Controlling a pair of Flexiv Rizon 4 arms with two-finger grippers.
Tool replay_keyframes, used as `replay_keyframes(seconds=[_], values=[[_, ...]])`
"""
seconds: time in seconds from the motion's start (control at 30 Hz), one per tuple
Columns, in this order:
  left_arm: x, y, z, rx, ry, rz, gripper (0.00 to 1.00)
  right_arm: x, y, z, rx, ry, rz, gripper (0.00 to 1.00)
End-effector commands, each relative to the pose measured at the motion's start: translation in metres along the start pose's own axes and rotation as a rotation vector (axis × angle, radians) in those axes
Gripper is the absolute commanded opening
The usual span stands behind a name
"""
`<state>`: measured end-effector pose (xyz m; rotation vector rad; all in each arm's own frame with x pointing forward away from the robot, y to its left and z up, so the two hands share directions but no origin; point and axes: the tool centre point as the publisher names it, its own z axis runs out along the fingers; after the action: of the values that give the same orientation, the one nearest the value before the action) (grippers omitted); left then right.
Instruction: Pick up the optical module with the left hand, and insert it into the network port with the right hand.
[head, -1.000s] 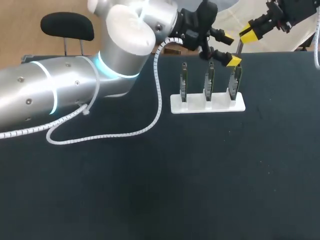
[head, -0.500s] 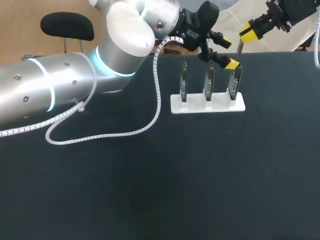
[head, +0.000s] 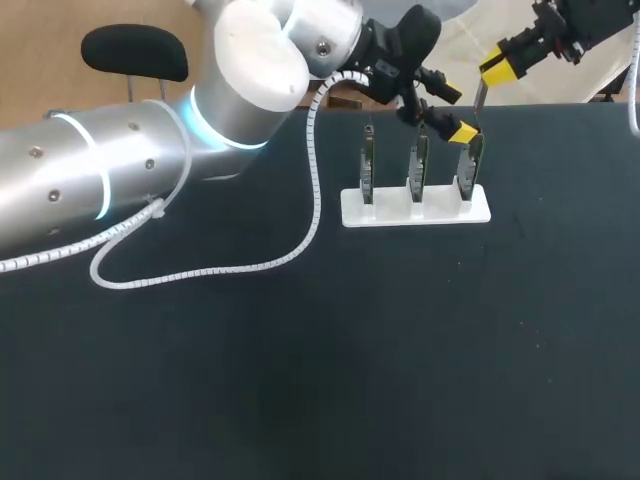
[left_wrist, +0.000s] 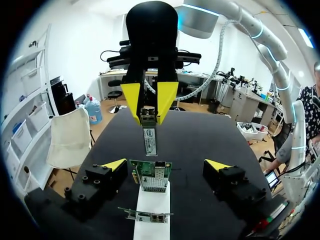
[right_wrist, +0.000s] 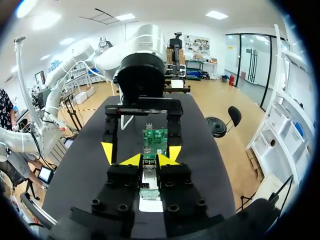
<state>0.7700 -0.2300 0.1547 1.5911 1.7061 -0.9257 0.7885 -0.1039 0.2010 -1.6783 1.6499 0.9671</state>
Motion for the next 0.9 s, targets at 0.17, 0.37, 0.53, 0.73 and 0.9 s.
replay_keyframes(seconds=[0.17,0.37,0.53,0.73,0.9], values=[[0.0006,0.0032,0.0027,0.011,0.003,-0.005,1.00,0.0001,-0.0026,-0.0001,-0.004,0.000,0.001,0.00],[0.0023,0.0031,0.0026,0.017,0.009,-0.008,1.00,0.0000,-0.0033,0.0003,-0.009,0.000,0.002,0.00],[0.0027,0.0029,0.0024,0.019,0.009,-0.013,1.00,-0.0002,-0.0039,0.0008,-0.012,0.002,0.001,0.00],[0.0027,0.0029,0.0024,0.019,0.009,-0.013,1.00,0.0004,-0.0046,0.0007,-0.017,0.005,0.001,0.00],[0.0027,0.0029,0.0024,0.019,0.009,-0.013,1.00,0.0015,-0.0047,0.0014,-0.020,0.014,-0.006,0.00]])
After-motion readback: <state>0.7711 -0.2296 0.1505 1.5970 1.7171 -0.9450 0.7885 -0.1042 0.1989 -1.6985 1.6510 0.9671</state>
